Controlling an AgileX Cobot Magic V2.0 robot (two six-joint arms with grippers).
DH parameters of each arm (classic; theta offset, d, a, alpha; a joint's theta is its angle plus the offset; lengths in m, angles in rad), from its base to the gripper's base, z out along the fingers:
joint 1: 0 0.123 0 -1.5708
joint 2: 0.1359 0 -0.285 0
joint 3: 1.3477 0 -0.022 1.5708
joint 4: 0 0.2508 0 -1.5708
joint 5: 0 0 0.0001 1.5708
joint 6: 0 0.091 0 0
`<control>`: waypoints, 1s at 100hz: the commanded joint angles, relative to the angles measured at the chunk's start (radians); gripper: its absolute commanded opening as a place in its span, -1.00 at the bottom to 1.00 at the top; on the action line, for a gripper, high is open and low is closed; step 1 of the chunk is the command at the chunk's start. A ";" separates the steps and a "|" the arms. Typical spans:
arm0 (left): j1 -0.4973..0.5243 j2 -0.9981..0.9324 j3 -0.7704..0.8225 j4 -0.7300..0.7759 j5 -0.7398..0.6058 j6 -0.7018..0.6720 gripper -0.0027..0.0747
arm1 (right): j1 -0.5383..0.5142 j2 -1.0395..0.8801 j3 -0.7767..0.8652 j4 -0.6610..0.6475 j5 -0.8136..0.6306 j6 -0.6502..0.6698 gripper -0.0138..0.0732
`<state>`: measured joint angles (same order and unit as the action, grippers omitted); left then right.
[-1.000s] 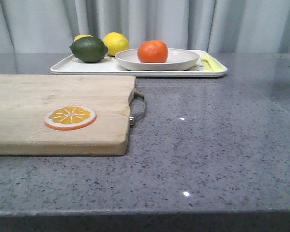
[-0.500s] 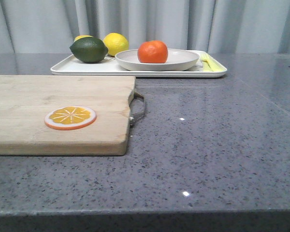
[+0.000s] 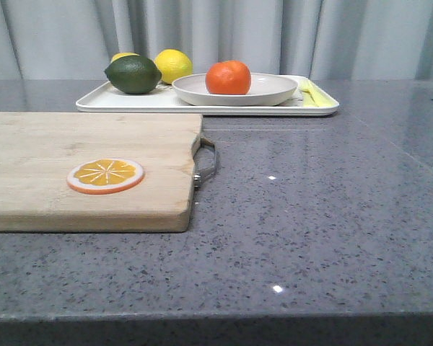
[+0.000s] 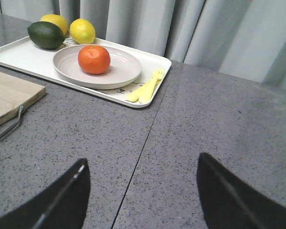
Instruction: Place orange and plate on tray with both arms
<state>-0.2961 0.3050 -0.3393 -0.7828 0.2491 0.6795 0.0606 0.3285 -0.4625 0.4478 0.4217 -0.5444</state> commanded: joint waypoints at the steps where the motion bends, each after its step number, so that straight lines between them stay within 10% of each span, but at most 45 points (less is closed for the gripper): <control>1: 0.000 -0.012 -0.010 -0.008 -0.069 -0.009 0.53 | -0.006 -0.018 -0.005 0.007 -0.082 -0.016 0.43; 35: 0.000 -0.013 -0.008 -0.001 -0.110 -0.009 0.53 | -0.006 -0.030 0.020 0.084 -0.110 -0.016 0.41; 53: 0.000 -0.013 -0.008 -0.001 -0.130 -0.009 0.49 | -0.006 -0.030 0.020 0.084 -0.139 -0.016 -0.17; 71: 0.000 -0.013 -0.008 -0.001 -0.130 -0.009 -0.04 | -0.006 -0.030 0.020 0.088 -0.140 -0.016 -0.93; 91: 0.000 -0.013 -0.008 -0.001 -0.130 -0.009 -0.91 | -0.006 -0.030 0.020 0.098 -0.145 -0.016 -0.92; 100: 0.000 -0.013 -0.008 -0.001 -0.130 -0.009 -0.98 | -0.006 -0.030 0.020 0.098 -0.144 -0.016 -0.92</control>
<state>-0.2961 0.2840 -0.3207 -0.7725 0.1808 0.6779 0.0606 0.2913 -0.4162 0.5261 0.3532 -0.5469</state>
